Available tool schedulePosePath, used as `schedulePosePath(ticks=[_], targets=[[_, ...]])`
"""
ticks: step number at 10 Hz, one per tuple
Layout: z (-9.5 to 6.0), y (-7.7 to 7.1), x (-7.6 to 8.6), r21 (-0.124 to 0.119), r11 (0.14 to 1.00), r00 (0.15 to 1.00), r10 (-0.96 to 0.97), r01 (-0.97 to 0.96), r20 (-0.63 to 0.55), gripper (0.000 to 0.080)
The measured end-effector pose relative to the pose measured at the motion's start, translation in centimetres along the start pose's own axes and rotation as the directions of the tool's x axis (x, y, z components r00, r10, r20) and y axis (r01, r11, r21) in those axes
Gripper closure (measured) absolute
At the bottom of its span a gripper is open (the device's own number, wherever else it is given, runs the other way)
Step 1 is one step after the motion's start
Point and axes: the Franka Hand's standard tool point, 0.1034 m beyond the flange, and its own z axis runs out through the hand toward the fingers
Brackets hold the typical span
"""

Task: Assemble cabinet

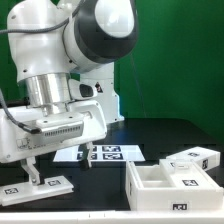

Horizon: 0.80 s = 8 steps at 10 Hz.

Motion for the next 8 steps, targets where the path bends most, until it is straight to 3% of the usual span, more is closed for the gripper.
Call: schedulePosePath(ticks=[1,4,7,8], targets=[[-0.1,-0.2,0.2,-0.001,1.000,1.000,0.005,-0.005,0.001,0.0003],[-0.8,-3.3,2.9,0.007,0.992,0.992,0.122,-0.122,0.007,0.0003],[-0.4,-3.9,3.9,0.039,0.987,0.987,0.159,-0.158,-0.007,0.0003],[0.0,-3.4,3.8,0.033,0.988,0.988,0.154,-0.154,-0.009,0.0003]])
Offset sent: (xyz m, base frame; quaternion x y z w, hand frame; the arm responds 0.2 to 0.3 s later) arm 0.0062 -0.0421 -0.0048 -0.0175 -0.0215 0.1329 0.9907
